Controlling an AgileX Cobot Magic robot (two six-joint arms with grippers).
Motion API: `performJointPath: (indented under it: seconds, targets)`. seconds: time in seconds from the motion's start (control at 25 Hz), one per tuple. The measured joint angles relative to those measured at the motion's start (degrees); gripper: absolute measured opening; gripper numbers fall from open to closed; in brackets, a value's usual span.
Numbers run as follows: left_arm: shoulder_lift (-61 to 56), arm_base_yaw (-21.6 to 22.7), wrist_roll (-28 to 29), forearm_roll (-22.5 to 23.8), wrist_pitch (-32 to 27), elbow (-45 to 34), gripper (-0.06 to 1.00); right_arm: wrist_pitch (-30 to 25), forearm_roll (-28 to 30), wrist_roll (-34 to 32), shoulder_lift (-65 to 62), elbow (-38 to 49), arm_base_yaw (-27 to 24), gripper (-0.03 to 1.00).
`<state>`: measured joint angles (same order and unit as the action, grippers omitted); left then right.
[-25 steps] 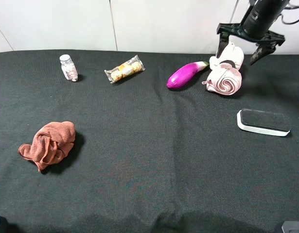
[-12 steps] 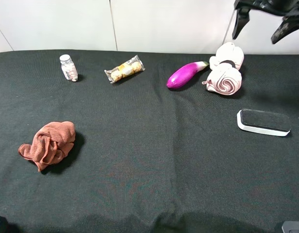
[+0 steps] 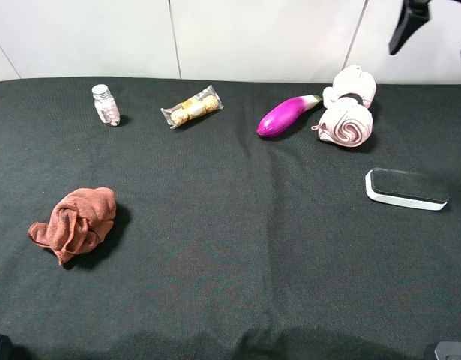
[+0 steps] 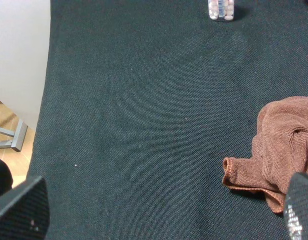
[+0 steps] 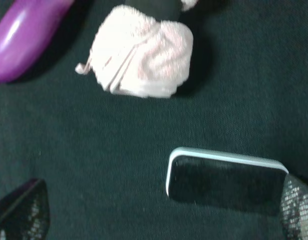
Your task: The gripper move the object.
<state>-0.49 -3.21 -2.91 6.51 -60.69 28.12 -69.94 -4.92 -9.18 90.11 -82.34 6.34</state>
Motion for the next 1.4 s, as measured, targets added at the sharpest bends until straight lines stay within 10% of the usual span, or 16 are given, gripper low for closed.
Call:
performJointPath:
  seconds: [0.76, 1.4]
  targets:
    - [0.0, 0.0, 0.0, 0.0, 0.0, 0.0, 0.99, -0.2, -0.8, 2.6, -39.2, 25.8, 0.0, 0.69]
    - [0.0, 0.0, 0.0, 0.0, 0.0, 0.0, 0.99, -0.4, -0.8, 2.6, -66.4, 29.9, 0.0, 0.69]
